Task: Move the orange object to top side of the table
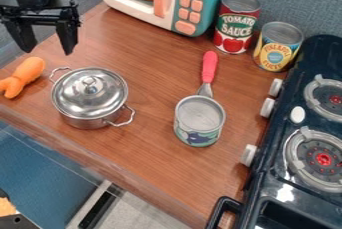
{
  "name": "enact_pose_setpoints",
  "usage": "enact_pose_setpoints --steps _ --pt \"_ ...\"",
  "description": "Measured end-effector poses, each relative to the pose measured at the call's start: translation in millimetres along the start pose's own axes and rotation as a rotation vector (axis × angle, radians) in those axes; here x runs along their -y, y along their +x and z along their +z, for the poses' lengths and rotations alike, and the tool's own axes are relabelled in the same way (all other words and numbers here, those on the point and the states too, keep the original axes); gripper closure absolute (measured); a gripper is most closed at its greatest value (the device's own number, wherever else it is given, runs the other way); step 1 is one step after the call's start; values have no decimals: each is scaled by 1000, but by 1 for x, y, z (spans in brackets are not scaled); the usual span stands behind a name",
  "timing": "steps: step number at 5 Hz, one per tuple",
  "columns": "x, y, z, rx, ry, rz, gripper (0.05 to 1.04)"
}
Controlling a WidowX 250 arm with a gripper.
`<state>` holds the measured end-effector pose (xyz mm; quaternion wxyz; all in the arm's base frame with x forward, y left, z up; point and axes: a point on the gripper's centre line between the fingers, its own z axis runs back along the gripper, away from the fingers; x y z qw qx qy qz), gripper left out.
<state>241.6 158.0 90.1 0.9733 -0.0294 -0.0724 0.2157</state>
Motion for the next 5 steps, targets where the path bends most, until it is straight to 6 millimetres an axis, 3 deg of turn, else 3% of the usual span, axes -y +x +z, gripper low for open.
enact_pose_setpoints --steps 3,5 --pt "-40 -1 -21 31 149 -57 83" --pt "-52 -10 -32 25 183 -60 83"
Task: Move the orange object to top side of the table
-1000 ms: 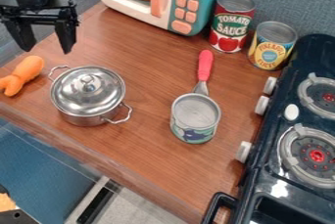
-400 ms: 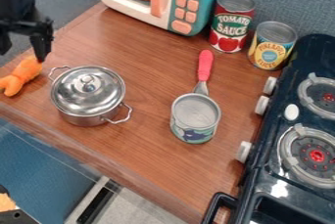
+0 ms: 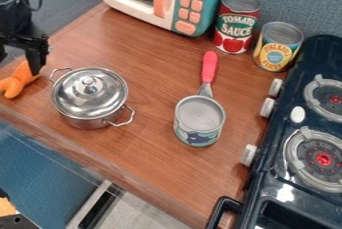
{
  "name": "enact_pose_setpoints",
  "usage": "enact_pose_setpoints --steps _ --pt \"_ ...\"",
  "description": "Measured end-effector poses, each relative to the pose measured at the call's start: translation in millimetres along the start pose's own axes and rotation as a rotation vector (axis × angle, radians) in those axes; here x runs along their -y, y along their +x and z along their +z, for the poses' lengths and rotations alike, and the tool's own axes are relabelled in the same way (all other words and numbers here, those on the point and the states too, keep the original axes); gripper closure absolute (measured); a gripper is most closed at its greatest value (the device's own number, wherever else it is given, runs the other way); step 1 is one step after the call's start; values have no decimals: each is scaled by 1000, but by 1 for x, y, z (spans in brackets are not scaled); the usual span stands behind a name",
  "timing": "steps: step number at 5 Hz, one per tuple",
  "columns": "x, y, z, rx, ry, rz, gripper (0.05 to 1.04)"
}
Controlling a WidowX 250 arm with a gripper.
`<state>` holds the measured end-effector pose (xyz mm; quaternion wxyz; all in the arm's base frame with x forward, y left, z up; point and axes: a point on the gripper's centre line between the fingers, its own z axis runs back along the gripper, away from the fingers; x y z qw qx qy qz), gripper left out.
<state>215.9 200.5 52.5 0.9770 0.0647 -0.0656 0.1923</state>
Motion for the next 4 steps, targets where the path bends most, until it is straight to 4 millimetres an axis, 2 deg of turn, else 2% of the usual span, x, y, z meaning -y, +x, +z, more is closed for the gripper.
enact_pose_setpoints --steps 2,3,4 --pt "-4 -5 -25 -89 6 33 83" --pt "-3 -4 -30 -100 4 39 83" --pt "3 -1 -37 -122 5 31 136"
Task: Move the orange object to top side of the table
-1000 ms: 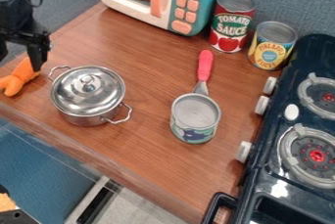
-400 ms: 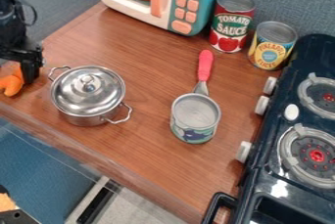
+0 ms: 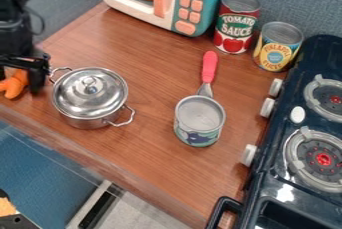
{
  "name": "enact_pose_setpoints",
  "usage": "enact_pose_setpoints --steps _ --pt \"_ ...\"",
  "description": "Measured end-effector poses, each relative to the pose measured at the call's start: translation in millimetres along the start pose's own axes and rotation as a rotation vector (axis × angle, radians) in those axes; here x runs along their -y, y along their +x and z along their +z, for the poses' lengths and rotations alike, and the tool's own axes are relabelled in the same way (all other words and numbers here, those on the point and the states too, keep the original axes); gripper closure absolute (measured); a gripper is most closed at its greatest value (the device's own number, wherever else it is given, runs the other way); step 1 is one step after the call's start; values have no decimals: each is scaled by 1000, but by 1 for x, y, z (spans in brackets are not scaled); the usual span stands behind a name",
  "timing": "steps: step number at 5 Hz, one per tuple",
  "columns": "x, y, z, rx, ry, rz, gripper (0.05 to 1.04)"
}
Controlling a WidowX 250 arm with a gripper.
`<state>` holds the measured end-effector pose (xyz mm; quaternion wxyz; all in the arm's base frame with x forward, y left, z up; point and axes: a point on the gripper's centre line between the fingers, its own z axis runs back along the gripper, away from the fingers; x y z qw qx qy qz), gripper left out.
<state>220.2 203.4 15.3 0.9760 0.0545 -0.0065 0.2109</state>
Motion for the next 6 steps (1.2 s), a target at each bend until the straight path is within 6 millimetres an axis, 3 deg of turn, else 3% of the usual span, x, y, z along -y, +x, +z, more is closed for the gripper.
enact_pose_setpoints --steps 1,2,4,6 --pt "1 3 0 22 2 12 429" --pt "2 5 0 33 1 35 655" --pt "9 5 7 15 -7 23 679" --pt "41 28 79 135 -75 -52 679"
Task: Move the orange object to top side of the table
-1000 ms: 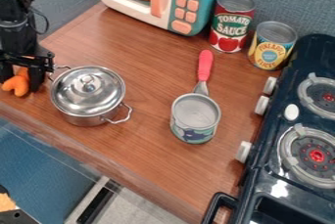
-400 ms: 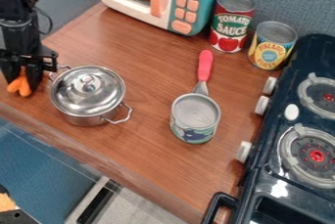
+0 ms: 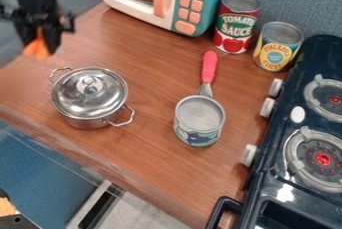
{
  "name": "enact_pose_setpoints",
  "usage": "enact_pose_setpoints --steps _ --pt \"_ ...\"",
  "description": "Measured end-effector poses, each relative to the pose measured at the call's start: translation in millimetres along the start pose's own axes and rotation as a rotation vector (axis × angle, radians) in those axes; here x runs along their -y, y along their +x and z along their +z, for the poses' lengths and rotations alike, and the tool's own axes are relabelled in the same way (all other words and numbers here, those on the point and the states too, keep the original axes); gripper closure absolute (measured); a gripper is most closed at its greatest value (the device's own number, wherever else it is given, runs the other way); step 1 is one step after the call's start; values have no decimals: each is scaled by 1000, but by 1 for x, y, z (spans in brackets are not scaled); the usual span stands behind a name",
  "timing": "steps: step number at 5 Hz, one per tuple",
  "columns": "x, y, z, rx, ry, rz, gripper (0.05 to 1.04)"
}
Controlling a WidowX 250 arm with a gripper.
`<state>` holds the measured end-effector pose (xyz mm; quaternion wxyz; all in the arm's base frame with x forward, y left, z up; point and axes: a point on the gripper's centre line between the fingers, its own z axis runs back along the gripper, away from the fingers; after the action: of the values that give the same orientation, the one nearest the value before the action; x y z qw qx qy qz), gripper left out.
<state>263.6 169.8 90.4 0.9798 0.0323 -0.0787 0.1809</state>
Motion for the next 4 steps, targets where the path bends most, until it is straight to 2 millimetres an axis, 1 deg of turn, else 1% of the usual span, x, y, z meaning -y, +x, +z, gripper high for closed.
enact_pose_setpoints --steps 1,2,3,4 --pt "26 26 21 82 -78 -61 679" --pt "75 55 7 50 -154 -133 679" --pt "104 62 -19 33 -159 -158 679" --pt "131 64 -47 -31 -152 -231 680"
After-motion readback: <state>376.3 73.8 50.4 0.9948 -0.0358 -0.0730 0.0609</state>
